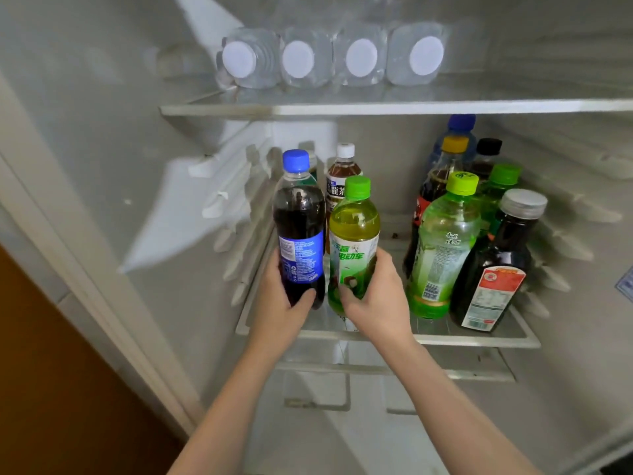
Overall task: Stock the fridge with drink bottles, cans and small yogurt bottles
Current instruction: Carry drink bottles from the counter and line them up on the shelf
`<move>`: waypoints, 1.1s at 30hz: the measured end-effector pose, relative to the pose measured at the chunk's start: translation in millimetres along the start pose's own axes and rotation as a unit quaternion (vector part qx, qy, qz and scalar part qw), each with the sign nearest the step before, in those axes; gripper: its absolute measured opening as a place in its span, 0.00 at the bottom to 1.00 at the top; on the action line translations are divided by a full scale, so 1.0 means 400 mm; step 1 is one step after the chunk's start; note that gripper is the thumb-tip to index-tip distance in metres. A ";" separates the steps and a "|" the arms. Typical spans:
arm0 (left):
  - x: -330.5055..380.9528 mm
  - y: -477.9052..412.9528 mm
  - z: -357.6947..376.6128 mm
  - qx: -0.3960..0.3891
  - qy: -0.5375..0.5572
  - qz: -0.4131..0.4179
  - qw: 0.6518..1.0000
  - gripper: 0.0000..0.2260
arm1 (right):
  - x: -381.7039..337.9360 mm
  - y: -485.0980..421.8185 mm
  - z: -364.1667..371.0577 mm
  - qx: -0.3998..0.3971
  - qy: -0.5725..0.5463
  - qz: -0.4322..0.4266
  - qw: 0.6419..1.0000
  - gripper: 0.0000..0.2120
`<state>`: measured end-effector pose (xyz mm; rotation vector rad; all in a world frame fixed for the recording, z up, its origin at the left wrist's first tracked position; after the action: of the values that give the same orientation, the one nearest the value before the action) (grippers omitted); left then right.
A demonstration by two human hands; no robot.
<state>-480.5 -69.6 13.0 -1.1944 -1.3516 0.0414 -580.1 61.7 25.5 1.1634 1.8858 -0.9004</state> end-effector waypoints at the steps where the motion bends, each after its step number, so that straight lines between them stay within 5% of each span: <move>1: -0.002 0.000 0.001 -0.004 -0.020 0.003 1.000 0.33 | -0.001 -0.005 0.003 0.002 0.003 -0.005 1.000 0.29; 17: -0.087 -0.094 0.022 -0.015 -0.084 -0.018 0.996 0.34 | 0.000 -0.151 0.070 -0.029 0.004 0.016 0.999 0.30; 24: -0.096 -0.095 0.017 -0.014 -0.081 -0.056 0.995 0.31 | 0.020 -0.121 0.051 -0.042 0.035 0.076 0.996 0.41; 27: -0.052 -0.032 0.010 0.033 -0.132 -0.035 0.990 0.35 | 0.037 -0.047 0.020 -0.014 -0.020 0.102 0.995 0.33; 30: 0.029 0.065 0.011 0.068 -0.118 0.077 0.988 0.29 | 0.061 0.066 -0.026 0.002 -0.121 0.090 0.989 0.18; 33: 0.071 0.201 0.030 0.050 -0.073 0.107 0.990 0.23 | 0.127 0.203 -0.090 0.023 -0.144 0.080 0.986 0.14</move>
<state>-433.4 -7.2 -23.1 -1.2651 -1.3269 0.3523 -529.8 140.6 -15.3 1.1273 1.5261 -0.9684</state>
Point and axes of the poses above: each hand's wrist, its own y-axis away from the middle knuckle, its own z-axis out of the palm, x = y × z, the point moved 5 cm from there along -y, towards the middle knuckle, and after that the axes turned 14 degrees about z, right-handed, at the moved point
